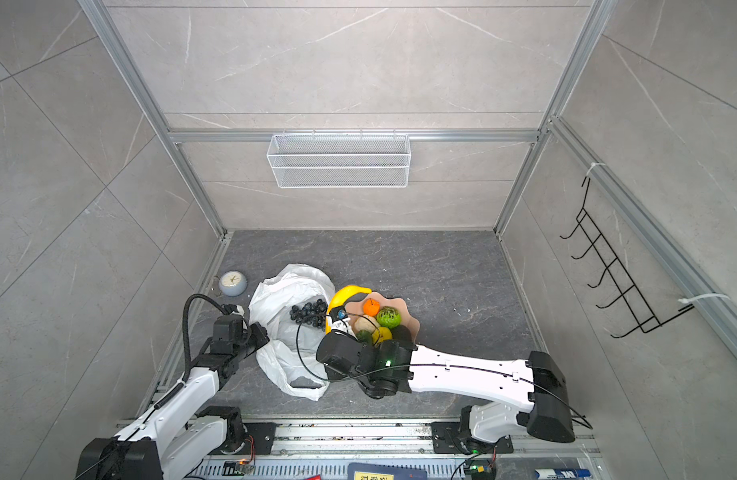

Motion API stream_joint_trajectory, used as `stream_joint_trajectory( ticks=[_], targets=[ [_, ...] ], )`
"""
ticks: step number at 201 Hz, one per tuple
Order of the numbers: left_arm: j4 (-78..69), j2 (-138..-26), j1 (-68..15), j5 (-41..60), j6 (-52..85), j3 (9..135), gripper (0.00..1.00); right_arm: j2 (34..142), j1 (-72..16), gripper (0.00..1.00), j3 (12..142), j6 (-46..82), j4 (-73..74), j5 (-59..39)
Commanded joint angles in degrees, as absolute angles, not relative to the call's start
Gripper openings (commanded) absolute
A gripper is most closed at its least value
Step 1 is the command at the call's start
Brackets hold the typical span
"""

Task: Take the fake fruits out of the plastic bag
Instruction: 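Lift the banana out and carry it over the pink bowl, then lower the banana onto the bowl fruits and open the right gripper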

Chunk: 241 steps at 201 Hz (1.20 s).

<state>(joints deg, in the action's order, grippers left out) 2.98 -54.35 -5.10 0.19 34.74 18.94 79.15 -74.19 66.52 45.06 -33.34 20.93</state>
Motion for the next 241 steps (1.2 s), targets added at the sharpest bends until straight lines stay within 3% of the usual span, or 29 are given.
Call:
stream_joint_trajectory(
  ticks=[1,63,135,241],
  targets=[
    [2.8,-53.0,-4.8,-0.7,35.2,20.1,0.13,78.9,-71.6,0.21,64.4,46.6,-38.5,22.0],
    [2.9,-51.7,-4.9,-1.1,35.3,19.6,0.14,84.6,-61.7,0.21,67.1,43.7,-38.9,11.0],
    [3.3,-51.9,-4.8,-0.8,35.4,19.7,0.14,93.8,-59.0,0.22,73.3,44.9,-42.5,4.2],
    [3.5,-51.2,-4.9,-0.3,35.5,19.5,0.14,101.6,-56.5,0.27,77.1,44.2,-44.8,4.5]
  ],
)
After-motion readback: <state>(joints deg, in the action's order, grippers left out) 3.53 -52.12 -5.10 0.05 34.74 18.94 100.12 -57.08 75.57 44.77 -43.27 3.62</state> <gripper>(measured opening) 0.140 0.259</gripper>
